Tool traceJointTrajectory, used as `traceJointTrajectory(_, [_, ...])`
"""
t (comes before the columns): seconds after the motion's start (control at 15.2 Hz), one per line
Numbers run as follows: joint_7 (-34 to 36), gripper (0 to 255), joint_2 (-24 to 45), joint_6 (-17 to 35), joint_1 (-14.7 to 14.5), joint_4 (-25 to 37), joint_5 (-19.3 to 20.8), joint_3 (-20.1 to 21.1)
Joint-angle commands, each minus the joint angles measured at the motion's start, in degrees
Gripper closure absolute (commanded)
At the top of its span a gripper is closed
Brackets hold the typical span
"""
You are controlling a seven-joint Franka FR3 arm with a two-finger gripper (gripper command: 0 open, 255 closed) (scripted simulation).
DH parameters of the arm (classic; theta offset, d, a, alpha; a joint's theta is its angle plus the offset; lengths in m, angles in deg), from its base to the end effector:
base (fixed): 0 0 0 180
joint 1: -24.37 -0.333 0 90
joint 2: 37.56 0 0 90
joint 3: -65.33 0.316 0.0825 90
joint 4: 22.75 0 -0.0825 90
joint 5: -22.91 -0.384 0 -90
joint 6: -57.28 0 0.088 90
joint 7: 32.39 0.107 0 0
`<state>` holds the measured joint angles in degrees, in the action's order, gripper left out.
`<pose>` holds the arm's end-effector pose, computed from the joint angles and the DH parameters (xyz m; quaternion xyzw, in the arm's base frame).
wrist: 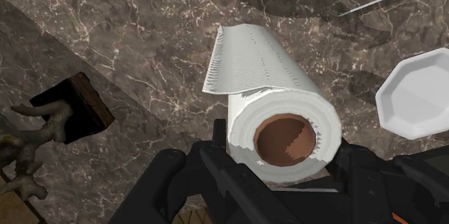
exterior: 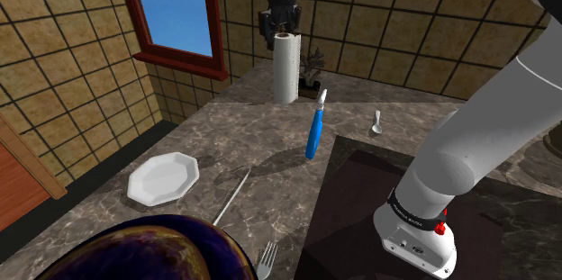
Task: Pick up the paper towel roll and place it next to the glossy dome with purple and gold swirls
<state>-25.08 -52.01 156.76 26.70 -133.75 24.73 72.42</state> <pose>0.4839 0.0436 0.5945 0.9990 -0.0216 0.0277 0.0284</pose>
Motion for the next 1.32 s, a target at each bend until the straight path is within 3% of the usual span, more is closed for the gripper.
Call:
traceJointTrajectory(0.0, [-0.02, 255, 0.21, -1.60, 0.00, 1.78, 0.02, 0.02])
traceJointTrajectory(1.06, [-0.32, 255, 3.73, -14.21, 0.10, 17.89, 0.41, 0.19])
traceJointTrajectory(1.25, [3.32, 255, 0.99, -14.45, -1.40, 15.25, -0.27, 2.37])
